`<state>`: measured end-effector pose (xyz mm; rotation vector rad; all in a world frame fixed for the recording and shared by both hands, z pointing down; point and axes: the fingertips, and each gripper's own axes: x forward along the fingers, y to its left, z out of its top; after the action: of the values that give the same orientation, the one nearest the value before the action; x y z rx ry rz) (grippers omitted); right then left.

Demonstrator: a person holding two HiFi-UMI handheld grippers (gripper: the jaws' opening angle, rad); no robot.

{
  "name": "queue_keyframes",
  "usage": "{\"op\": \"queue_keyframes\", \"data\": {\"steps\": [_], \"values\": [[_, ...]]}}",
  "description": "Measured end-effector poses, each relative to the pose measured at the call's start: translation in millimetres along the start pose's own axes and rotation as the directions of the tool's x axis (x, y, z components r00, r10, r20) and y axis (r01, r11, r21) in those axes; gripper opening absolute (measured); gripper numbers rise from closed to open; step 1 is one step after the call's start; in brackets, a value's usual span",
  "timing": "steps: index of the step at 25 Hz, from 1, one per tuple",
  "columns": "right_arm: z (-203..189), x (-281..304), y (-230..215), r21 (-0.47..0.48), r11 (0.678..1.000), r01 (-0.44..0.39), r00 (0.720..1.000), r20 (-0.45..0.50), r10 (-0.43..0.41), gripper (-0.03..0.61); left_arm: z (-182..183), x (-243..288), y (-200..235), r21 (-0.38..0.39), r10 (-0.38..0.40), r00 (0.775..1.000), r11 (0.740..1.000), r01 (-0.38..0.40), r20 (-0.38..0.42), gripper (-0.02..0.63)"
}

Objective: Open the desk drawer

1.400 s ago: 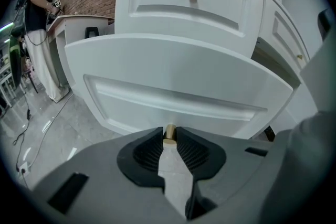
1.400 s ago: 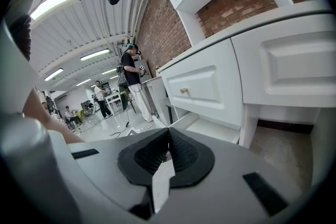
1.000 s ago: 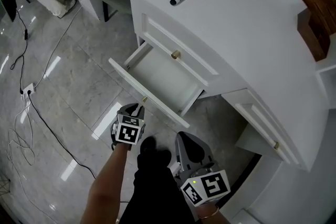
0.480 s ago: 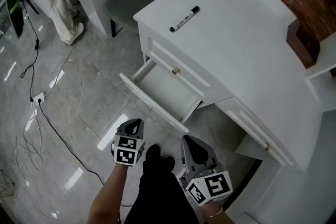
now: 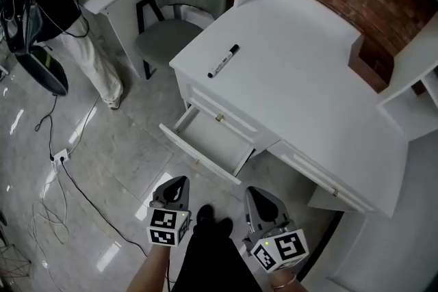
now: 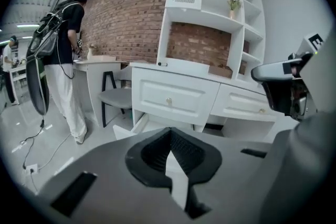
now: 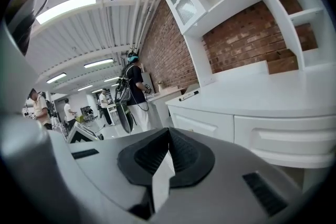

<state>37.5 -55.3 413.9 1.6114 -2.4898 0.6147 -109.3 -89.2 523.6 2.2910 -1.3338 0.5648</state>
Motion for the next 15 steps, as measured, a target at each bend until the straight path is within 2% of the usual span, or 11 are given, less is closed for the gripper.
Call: {"op": "queue_keyframes", "data": {"steps": [6,15], "values": [[50,-32,-2,0.006,1.000,0.024,0.996,0.083,-0.025,0.005,61,-47,-21,0.026,-0.007,0.996,1.000,0.005,0.092,0.008],[88,-55,0,-0.041,0.998,0.040,0.990,0.139,-0.034,0.005,135,-86,-42,0.068,-0.027,0.980,0.998,0.013,0.199,0.008]]}}
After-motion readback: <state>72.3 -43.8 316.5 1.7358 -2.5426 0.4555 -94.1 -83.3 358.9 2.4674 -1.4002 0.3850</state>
